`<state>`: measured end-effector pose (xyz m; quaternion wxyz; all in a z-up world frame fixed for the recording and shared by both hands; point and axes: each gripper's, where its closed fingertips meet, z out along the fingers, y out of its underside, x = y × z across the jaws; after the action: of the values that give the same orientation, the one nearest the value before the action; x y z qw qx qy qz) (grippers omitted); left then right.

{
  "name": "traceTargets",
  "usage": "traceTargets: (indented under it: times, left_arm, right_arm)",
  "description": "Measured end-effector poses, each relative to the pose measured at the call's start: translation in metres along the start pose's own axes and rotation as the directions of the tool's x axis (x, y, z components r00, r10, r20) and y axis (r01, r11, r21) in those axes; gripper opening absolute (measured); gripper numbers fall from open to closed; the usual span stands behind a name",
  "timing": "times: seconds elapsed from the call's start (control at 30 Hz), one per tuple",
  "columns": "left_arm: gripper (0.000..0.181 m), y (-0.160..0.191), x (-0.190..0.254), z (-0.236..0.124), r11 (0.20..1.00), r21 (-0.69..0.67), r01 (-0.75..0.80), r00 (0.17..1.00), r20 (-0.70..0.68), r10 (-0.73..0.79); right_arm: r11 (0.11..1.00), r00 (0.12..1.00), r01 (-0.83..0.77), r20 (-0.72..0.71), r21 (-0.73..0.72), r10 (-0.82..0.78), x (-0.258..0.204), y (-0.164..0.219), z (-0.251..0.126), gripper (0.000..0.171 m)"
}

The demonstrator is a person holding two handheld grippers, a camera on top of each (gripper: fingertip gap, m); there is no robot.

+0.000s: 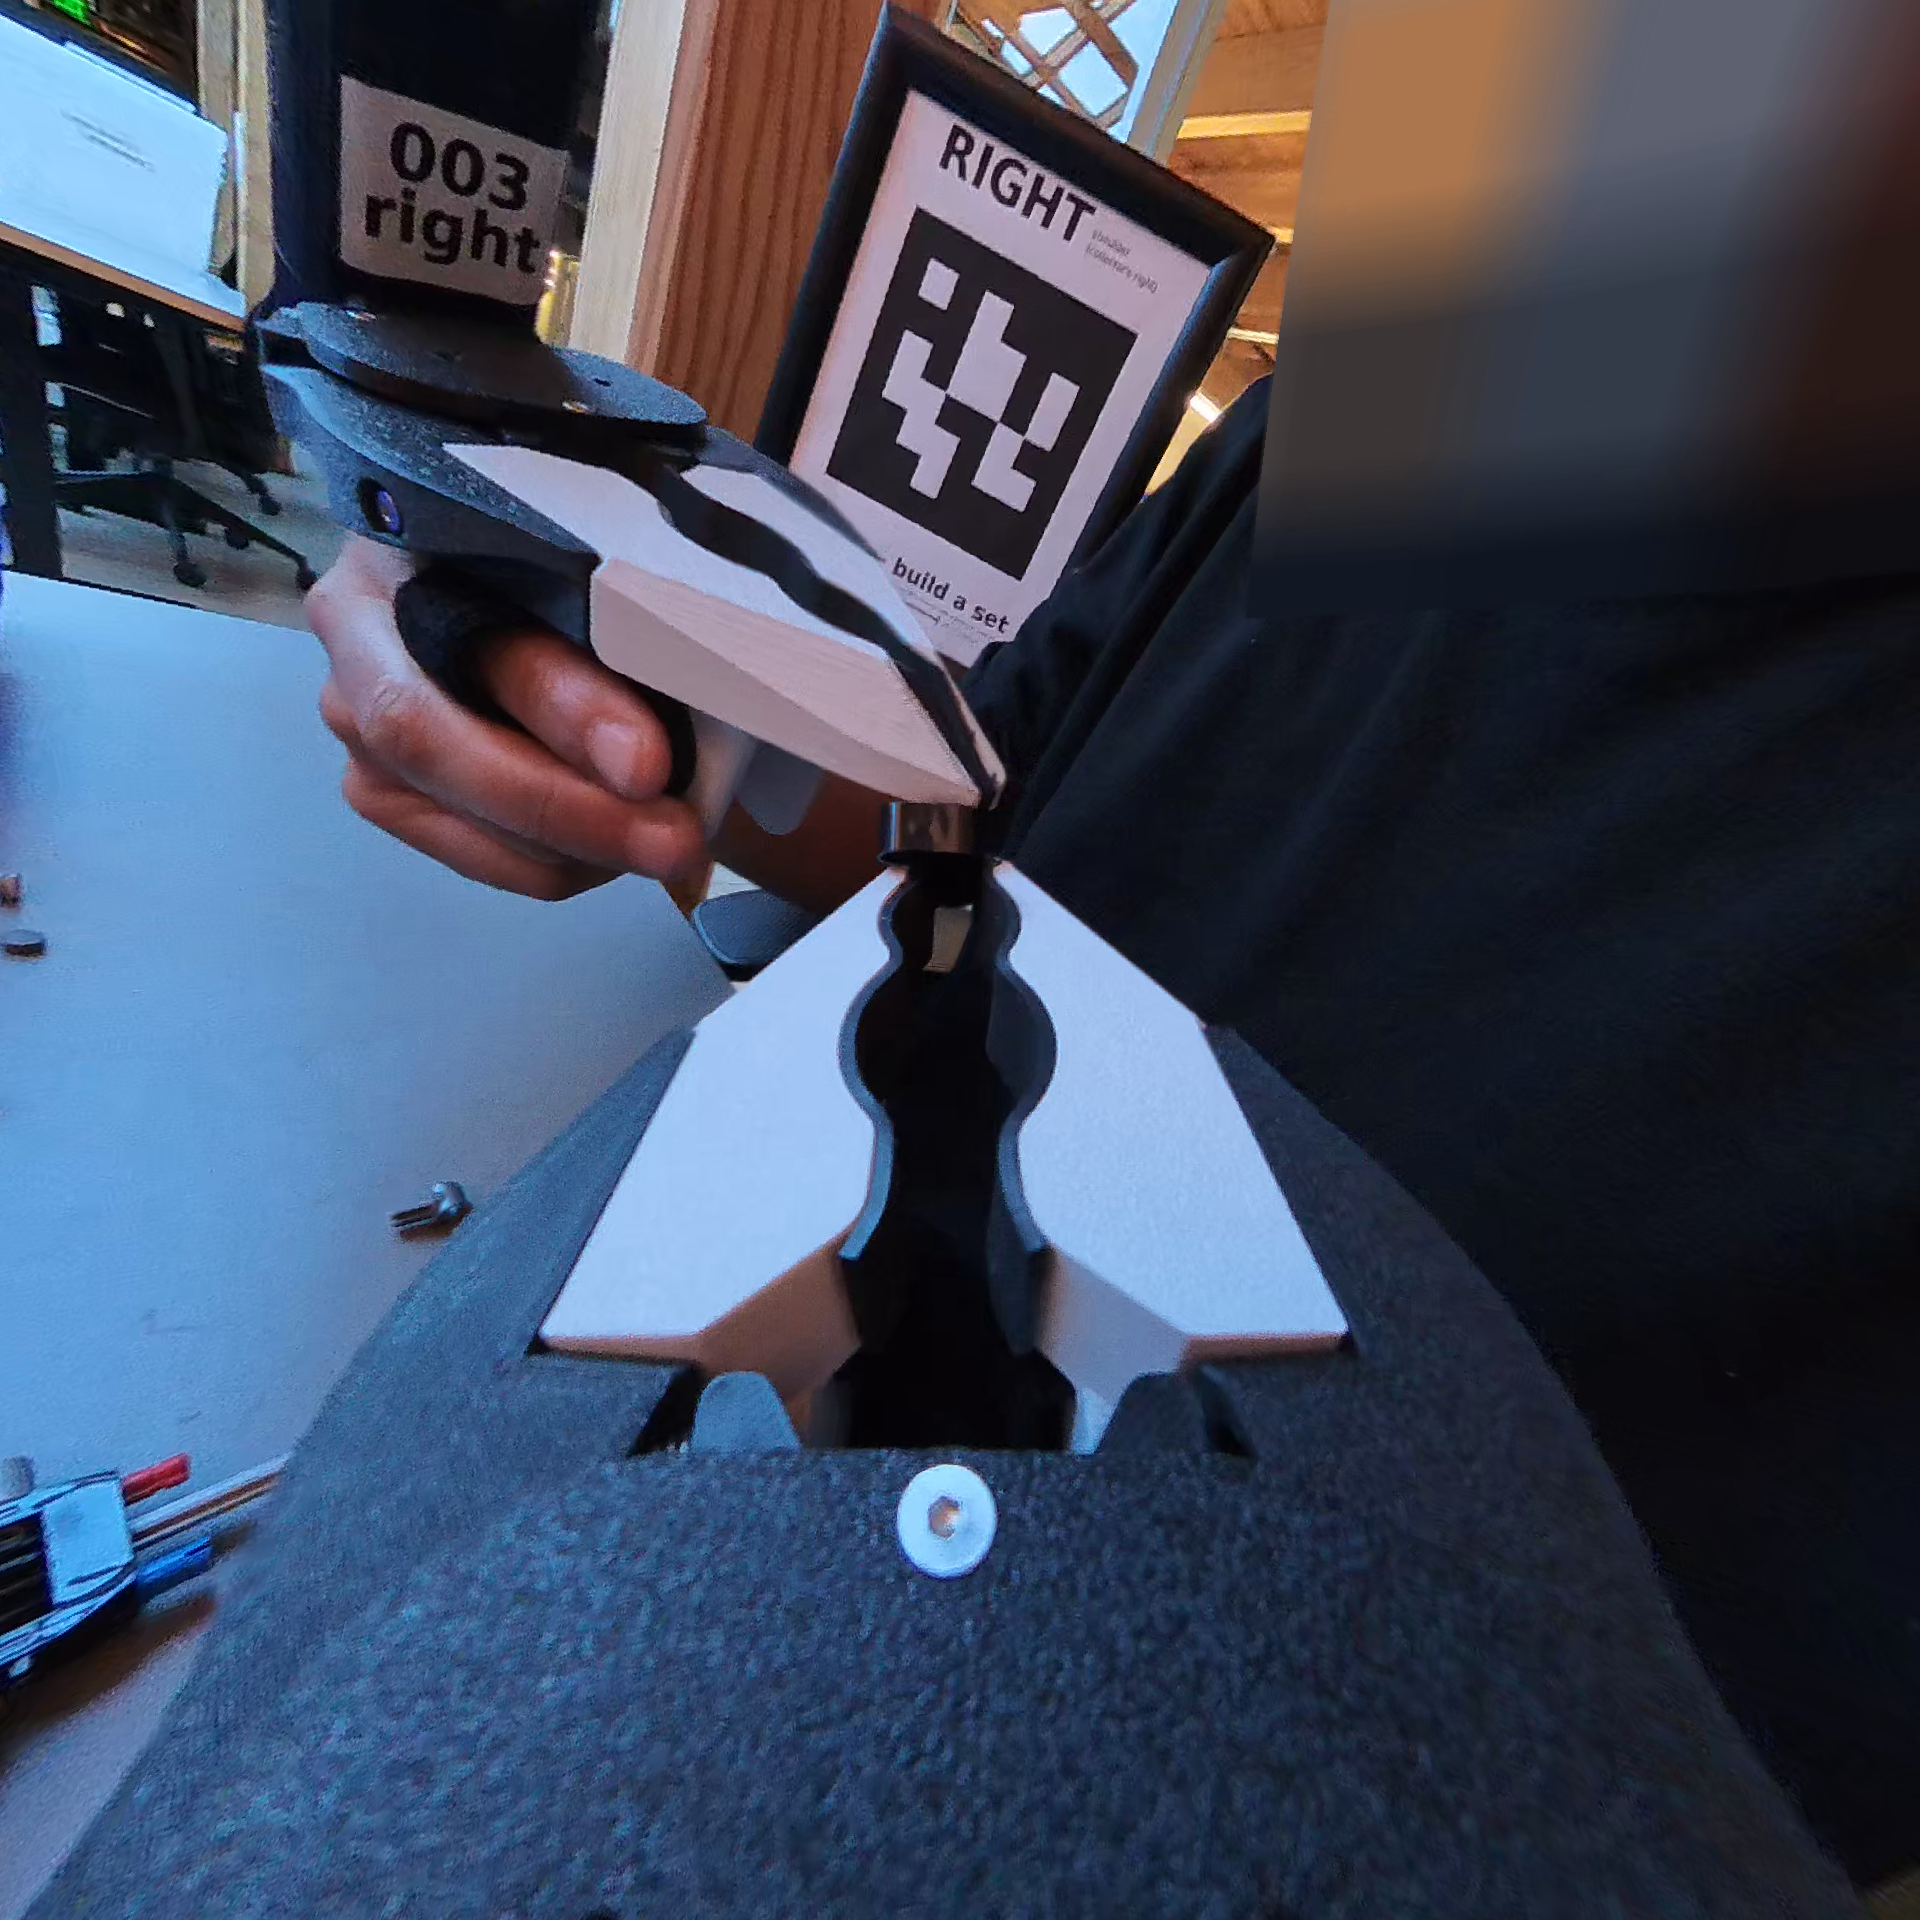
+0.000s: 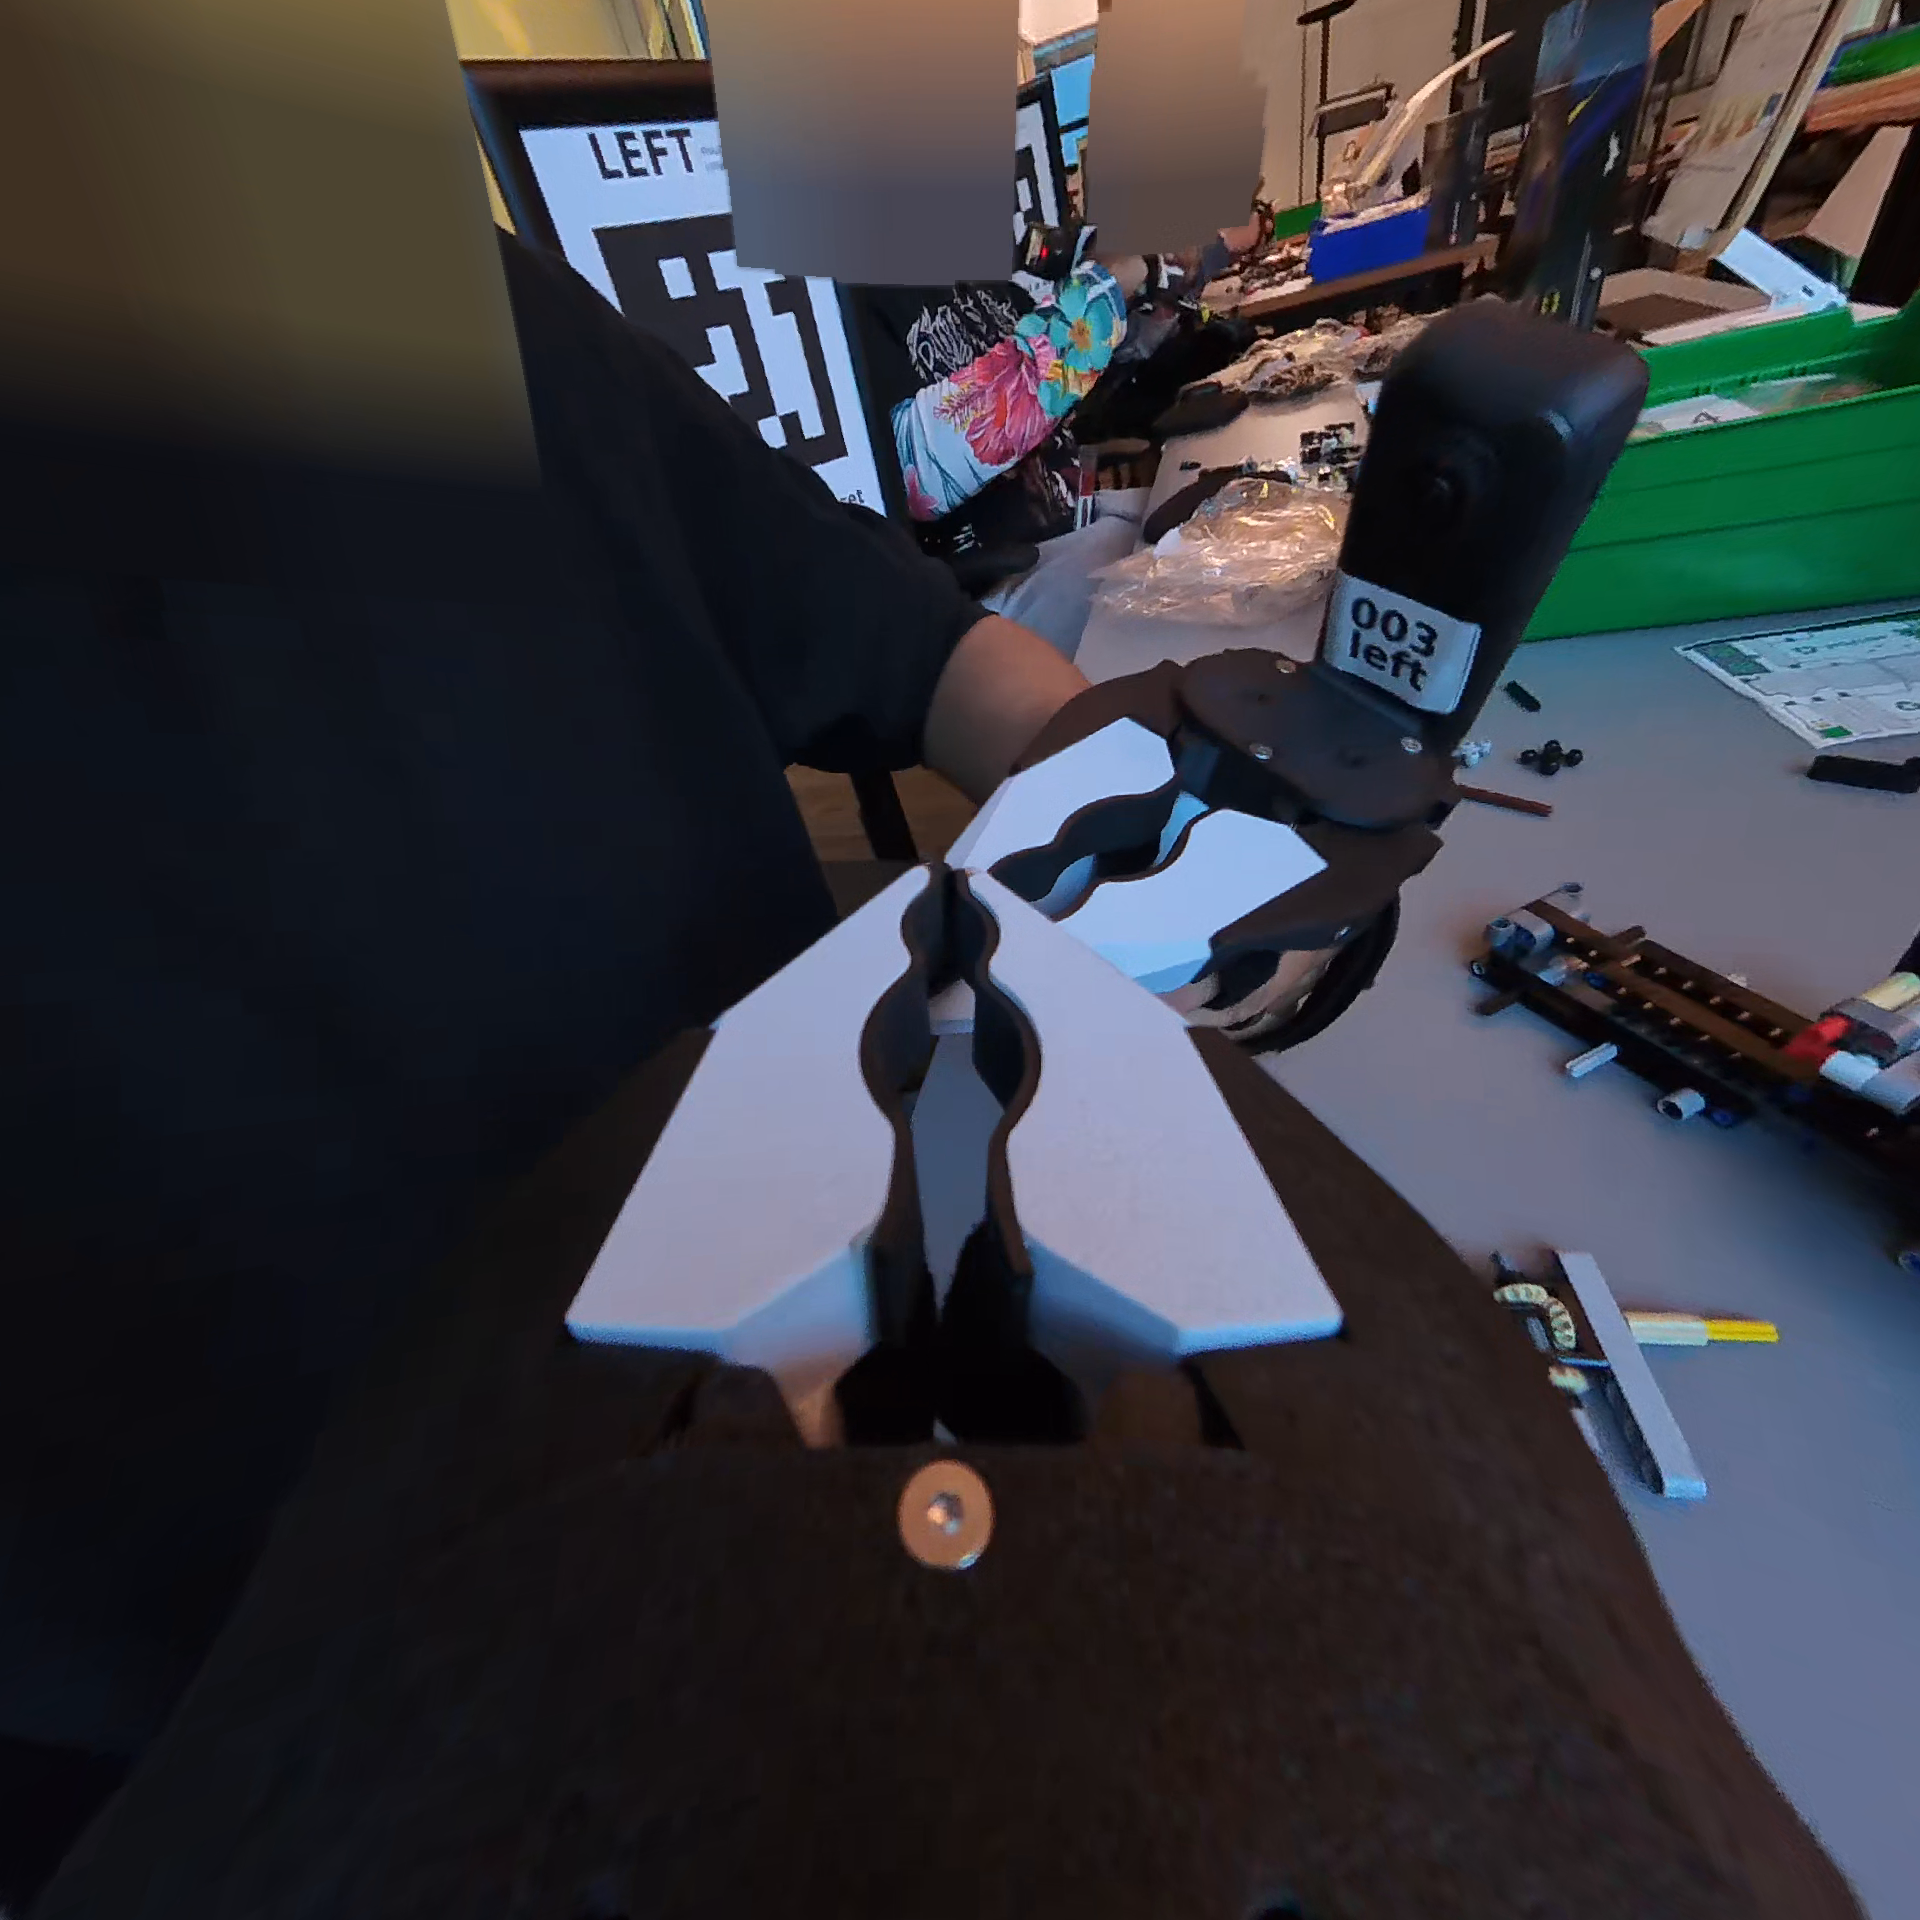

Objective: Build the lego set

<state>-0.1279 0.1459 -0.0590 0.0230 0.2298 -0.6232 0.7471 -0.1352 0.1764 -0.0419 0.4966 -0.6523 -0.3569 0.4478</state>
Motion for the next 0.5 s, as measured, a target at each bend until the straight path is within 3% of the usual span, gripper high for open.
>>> traceTargets:
  times: [0.13,0.2,0.23,0.27,0.33,0.4,0.5]
  left_arm:
    - [0.005,0.003,-0.006,0.0,0.999,-0.026,-0.042,0.997,0.059,0.044]
    - [0.005,0.008,-0.016,-0.004,0.996,-0.066,-0.066,0.987,0.14,0.075]
    - [0.005,0.014,-0.025,-0.007,0.989,-0.115,-0.089,0.972,0.208,0.111]
    - [0.005,0.021,-0.034,-0.013,0.978,-0.175,-0.116,0.946,0.28,0.163]
    - [0.005,0.031,-0.051,-0.025,0.952,-0.268,-0.148,0.875,0.414,0.252]
    - [0.005,0.031,-0.061,-0.033,0.947,-0.286,-0.145,0.828,0.489,0.274]
    - [0.005,0.029,-0.07,-0.039,0.944,-0.295,-0.146,0.784,0.547,0.292]
  right_arm:
    - [1.0,0.999,-0.016,-0.031,-0.011,0.016,0.003,0.003,-0.004,0.0]
    - [0.998,0.996,-0.03,-0.078,0.05,0.034,0.003,-0.003,-0.022,0.0]
    - [0.995,0.984,-0.051,-0.165,0.087,0.065,0.01,-0.005,-0.039,0.001]
    - [0.996,0.948,-0.072,-0.307,0.053,0.085,0.022,0.007,-0.057,0.006]
    - [0.98,0.777,-0.139,-0.629,-0.14,0.021,0.044,0.056,-0.092,0.025]
    - [0.952,0.649,-0.251,-0.76,-0.175,0.032,0.045,0.09,-0.101,0.023]
    - [0.913,0.548,-0.388,-0.828,-0.122,0.122,0.044,0.127,-0.082,0.024]
